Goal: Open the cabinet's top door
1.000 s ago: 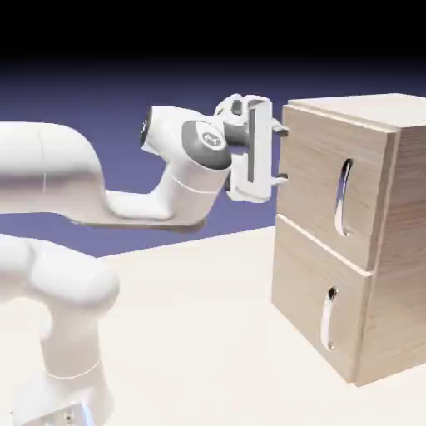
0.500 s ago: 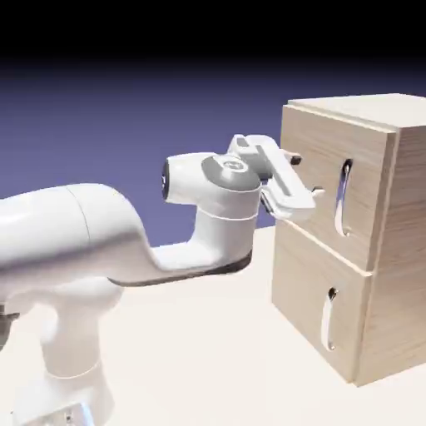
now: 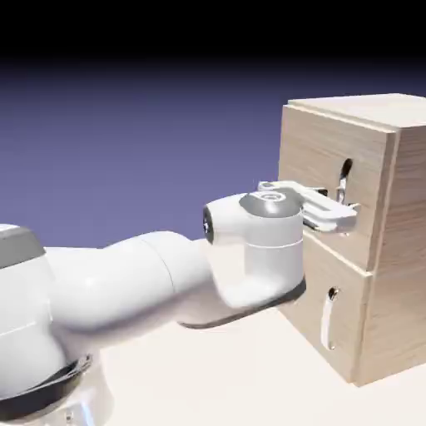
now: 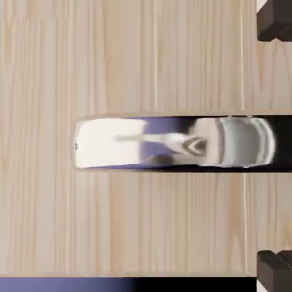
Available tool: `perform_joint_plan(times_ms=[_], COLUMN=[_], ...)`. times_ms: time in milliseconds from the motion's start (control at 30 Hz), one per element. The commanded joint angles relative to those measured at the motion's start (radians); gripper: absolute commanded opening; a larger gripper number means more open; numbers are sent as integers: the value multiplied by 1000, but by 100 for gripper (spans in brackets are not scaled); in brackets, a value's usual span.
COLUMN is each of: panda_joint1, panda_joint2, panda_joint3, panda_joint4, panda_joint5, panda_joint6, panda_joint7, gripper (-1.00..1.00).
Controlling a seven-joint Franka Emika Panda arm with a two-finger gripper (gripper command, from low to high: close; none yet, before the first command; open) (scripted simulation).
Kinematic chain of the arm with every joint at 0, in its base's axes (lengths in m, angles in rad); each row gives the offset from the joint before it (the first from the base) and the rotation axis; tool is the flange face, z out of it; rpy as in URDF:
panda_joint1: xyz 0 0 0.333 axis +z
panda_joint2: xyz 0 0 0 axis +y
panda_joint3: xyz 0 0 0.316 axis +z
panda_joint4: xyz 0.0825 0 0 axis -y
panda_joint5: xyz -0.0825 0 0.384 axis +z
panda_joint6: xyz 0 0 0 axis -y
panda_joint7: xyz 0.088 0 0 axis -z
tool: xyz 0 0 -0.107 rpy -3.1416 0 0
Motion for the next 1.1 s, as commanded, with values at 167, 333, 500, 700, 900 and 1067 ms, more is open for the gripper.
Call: perform_joint_plan(times_ms=[167, 333, 500, 700, 900, 1067], panda_joint1=[-144, -243, -411, -625, -834, -948], panda_joint2=[33, 190, 342, 467, 525, 460], panda_joint3=[91, 178, 337, 553, 770, 917], panda_joint4=[-172, -194, -249, -289, -323, -414], panda_joint5=[48, 3, -3, 0, 30, 225], panda_joint6=[-161, -152, -172, -171, -164, -213], panda_joint7=[45, 262, 473, 676, 806, 708], gripper=[-100, -100, -100, -100, -100, -100])
